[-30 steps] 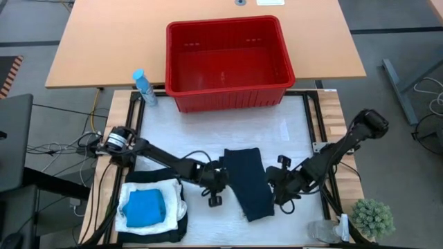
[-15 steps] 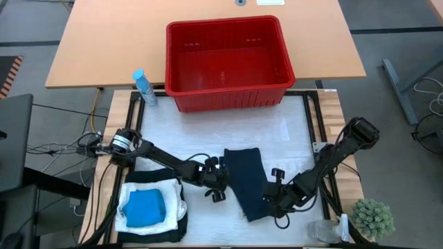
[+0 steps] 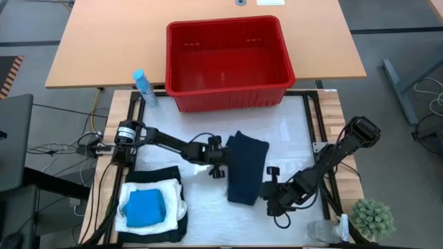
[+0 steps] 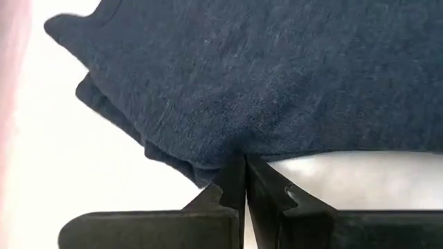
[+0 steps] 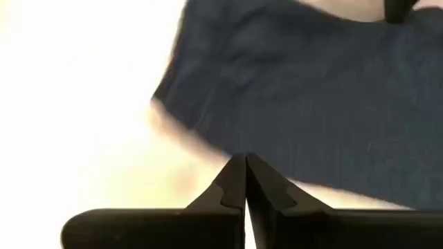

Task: Fold Laundry from Bin
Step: Fold the gray shorts from the red bin

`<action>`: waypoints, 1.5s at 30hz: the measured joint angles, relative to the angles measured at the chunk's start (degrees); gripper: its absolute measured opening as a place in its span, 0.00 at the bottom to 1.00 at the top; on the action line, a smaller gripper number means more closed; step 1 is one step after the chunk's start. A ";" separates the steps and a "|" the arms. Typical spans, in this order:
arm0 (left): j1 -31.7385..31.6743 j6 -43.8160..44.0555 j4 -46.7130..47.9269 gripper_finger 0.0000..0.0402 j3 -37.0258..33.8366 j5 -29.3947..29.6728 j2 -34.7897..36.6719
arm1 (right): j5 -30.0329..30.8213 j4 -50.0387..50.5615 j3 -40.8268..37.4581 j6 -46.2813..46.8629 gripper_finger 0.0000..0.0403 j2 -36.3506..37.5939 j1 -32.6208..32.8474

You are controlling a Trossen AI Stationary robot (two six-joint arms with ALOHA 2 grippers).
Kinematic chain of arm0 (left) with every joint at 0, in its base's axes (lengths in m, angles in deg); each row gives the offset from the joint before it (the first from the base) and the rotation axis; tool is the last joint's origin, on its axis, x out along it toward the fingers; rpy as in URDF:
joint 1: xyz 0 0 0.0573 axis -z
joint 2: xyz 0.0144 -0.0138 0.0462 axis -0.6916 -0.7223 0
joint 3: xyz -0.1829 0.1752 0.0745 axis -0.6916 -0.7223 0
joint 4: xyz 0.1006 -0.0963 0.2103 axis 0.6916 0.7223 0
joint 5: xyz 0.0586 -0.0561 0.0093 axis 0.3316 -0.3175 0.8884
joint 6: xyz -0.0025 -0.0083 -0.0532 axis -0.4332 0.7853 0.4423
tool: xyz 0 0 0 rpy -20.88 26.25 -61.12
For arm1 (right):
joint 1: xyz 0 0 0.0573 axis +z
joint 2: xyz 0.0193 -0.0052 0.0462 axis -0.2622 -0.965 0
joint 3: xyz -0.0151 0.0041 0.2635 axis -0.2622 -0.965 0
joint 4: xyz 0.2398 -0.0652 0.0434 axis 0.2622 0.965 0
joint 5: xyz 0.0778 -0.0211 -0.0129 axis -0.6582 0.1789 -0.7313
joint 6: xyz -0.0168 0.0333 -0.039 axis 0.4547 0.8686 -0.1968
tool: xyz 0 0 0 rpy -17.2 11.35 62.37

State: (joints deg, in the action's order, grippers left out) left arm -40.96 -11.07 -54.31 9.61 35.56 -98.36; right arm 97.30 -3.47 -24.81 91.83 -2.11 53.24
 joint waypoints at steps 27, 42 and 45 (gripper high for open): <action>-1.66 -11.80 -14.75 0.00 1.49 -10.99 5.85 | -0.22 -13.91 -10.23 -21.38 0.04 -0.15 -14.49; -2.45 -13.70 -21.87 0.00 1.47 -13.62 -2.86 | -0.28 -24.63 -14.55 -10.76 0.04 -5.98 -14.84; -2.46 -15.72 -21.41 0.00 1.51 -13.60 -2.82 | -1.42 -27.15 -13.94 -10.04 0.04 -8.89 -14.84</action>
State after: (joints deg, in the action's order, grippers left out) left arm -43.42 -26.79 -75.72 11.12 21.96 -101.18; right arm 95.89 -30.61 -38.74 81.79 -11.00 38.40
